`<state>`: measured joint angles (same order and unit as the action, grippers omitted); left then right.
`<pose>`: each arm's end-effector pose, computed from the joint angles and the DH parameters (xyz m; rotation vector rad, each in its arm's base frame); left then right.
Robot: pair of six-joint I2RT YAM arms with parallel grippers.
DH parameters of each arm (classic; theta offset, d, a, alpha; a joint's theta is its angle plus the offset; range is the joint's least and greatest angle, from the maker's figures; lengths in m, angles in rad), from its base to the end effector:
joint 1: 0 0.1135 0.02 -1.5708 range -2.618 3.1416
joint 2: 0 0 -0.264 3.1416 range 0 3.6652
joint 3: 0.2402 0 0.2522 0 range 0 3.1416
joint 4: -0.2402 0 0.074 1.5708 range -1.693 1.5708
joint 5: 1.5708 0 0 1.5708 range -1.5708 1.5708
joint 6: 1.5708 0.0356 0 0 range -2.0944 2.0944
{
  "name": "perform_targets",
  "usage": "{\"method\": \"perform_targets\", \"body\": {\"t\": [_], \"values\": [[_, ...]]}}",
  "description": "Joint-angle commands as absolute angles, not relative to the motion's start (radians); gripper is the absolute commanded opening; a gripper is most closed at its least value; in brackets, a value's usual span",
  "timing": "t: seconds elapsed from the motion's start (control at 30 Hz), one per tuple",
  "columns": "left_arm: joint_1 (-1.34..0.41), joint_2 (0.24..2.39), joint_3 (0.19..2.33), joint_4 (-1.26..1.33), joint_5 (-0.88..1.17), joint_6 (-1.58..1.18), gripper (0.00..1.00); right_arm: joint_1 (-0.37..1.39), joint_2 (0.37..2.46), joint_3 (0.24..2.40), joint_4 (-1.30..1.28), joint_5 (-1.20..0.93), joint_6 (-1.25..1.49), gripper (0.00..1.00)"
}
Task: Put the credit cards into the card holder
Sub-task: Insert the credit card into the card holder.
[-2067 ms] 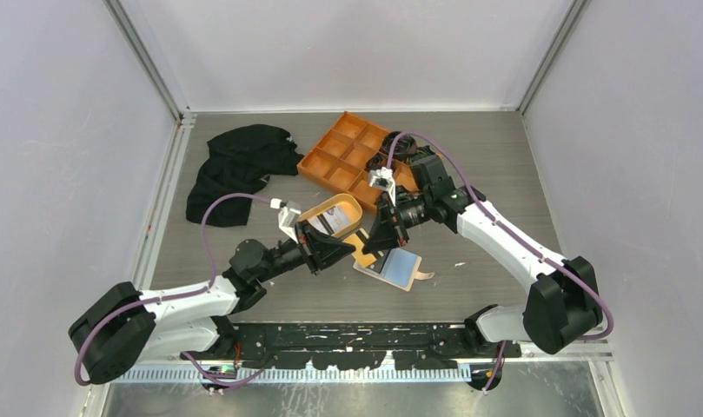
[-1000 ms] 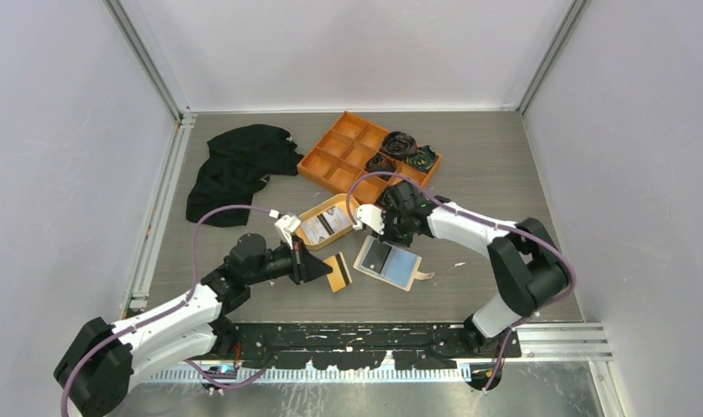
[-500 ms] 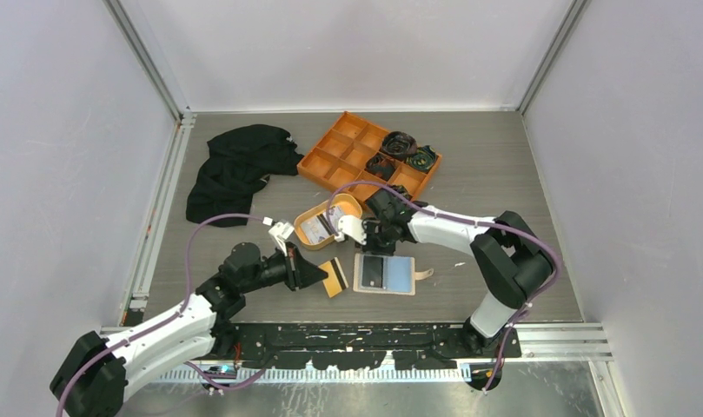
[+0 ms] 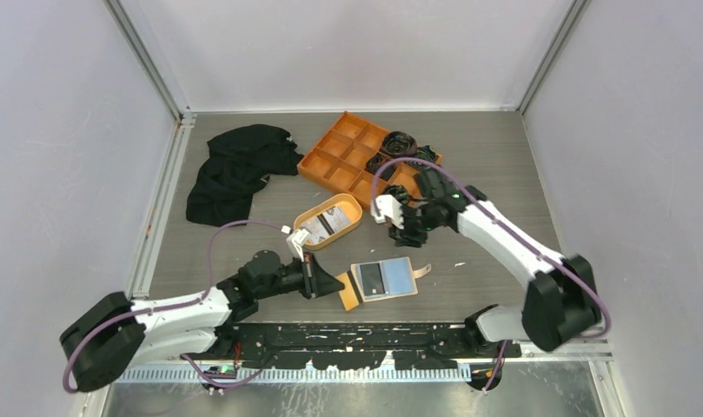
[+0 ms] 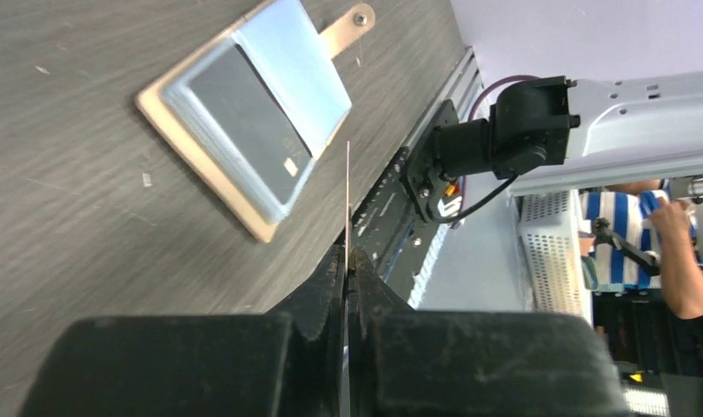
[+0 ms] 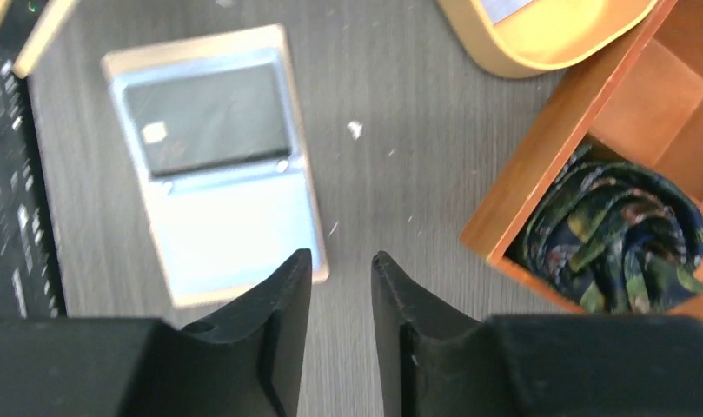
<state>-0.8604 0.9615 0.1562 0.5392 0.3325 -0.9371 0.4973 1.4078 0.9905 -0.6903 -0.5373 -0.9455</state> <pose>0.1123 -0.1484 0.1666 0.1896 2.1210 -1.4833 0.2305 0.1458 0.2360 -1.7905 1.7876 0.5454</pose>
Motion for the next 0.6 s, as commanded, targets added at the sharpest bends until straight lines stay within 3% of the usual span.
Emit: {"method": "perform_targets", "body": {"t": [0.0, 0.13, 0.3, 0.57], "values": [[-0.953, 1.082, 0.206, 0.755, 0.111, -1.049, 0.0, 0.424, 1.254, 0.902, -0.959, -0.719, -1.31, 0.43], [-0.993, 1.203, 0.252, 0.82, -0.004, -1.076, 0.0, 0.421, 1.25, 0.841, -1.091, -0.671, -1.58, 0.52], [-1.011, 1.356, 0.291, 0.929, -0.09, -1.109, 0.0, 0.424, 1.311, 0.846, -1.223, -0.744, -1.767, 0.53], [-1.013, 1.544, 0.338, 1.047, -0.076, -1.122, 0.0, 0.532, 1.337, 0.805, -1.107, -0.668, -1.675, 0.45]]}}
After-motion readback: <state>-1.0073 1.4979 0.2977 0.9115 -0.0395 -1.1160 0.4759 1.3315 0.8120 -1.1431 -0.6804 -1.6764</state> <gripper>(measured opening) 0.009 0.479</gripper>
